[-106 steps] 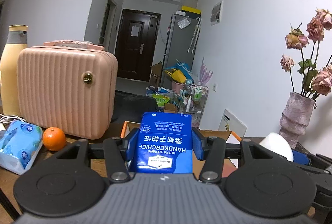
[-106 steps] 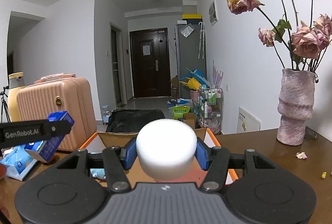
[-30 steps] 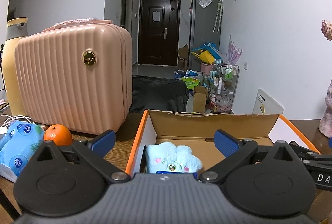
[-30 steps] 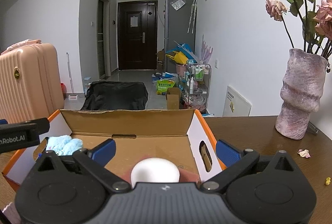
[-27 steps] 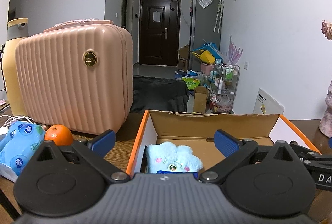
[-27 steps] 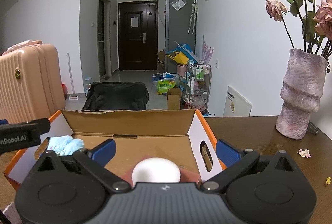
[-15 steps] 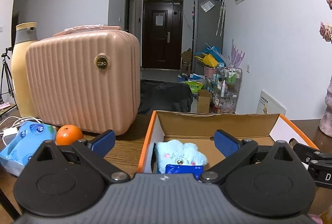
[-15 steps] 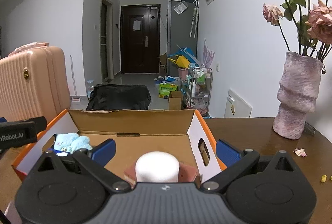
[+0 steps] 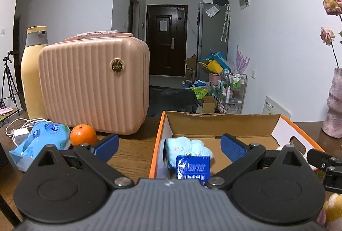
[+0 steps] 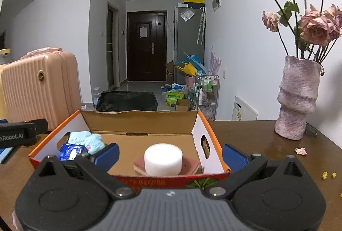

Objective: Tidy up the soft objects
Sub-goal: 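Withdraw both tools from the box back toward the remaining soft items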

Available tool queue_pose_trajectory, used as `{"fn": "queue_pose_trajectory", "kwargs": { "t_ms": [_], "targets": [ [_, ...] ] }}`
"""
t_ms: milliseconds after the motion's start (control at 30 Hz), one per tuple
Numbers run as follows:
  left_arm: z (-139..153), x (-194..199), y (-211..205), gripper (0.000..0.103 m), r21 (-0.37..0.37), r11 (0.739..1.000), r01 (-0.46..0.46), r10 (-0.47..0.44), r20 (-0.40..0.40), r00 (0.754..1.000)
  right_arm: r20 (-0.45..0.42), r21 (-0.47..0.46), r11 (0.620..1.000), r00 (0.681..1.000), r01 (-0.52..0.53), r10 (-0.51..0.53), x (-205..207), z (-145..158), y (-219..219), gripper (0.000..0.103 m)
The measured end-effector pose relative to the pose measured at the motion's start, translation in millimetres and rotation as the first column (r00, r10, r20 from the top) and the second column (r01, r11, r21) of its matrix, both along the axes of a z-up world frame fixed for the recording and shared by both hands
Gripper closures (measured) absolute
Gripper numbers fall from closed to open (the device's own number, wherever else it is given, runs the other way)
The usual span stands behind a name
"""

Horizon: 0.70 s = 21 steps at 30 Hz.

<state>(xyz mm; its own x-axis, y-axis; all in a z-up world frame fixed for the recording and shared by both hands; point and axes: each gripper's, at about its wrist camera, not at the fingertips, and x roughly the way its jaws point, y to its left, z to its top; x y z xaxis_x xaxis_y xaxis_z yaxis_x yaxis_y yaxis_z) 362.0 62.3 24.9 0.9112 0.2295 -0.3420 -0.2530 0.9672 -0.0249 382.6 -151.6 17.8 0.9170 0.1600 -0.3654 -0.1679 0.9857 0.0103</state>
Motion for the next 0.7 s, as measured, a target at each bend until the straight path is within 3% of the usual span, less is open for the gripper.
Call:
{"fn": "queue_pose_trajectory", "kwargs": {
  "t_ms": [700],
  "targets": [
    [-5,-74,17,0.000,-0.013,1.000,0.005,-0.005,0.009,1.000,0.021,-0.018,1.000,1.000,-0.011,0.011,-77,-15,-13,0.000]
  ]
}}
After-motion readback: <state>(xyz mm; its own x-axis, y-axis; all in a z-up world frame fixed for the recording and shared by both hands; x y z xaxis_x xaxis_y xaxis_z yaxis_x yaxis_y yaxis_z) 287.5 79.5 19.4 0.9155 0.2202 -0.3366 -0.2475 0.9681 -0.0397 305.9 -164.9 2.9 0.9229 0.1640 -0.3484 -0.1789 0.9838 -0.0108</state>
